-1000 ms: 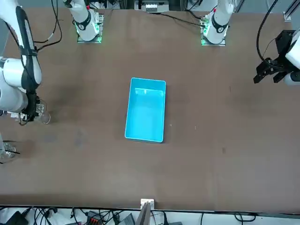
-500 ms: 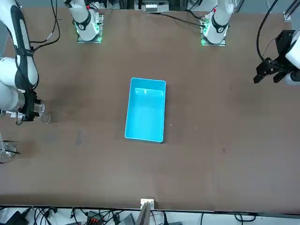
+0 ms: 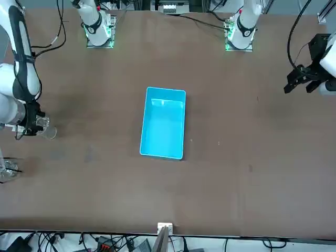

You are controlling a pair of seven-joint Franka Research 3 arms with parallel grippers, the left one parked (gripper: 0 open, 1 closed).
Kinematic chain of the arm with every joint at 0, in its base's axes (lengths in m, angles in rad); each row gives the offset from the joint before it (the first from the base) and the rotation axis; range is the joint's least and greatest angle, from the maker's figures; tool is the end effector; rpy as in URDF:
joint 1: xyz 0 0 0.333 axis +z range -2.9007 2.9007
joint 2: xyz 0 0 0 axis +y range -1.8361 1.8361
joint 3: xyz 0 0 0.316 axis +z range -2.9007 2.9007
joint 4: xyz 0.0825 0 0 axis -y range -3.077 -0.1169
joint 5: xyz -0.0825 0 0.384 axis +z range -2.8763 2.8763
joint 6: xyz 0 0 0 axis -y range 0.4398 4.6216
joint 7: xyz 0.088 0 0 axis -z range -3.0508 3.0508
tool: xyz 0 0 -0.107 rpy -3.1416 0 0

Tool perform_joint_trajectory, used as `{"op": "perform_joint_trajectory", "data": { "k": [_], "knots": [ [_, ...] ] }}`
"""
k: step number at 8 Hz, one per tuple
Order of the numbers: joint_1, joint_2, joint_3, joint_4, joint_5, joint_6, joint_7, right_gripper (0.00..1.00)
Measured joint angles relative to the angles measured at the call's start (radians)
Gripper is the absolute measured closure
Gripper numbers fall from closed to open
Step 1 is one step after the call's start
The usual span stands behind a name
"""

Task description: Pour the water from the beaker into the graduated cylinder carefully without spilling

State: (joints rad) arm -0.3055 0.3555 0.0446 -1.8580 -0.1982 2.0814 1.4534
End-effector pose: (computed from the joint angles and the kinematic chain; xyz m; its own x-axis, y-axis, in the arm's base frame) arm 0.5940 -0.1704 0.3196 -0.0268 -0.9918 0.1253 -0.9871 0.0461 0.1533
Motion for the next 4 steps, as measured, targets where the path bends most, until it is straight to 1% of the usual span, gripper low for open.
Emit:
{"op": "perform_joint_trajectory", "data": {
  "k": [4],
  "knots": [
    [-0.019, -0.002, 0.0, 0.002, 0.038, 0.012, -0.049, 0.39]
  ]
}}
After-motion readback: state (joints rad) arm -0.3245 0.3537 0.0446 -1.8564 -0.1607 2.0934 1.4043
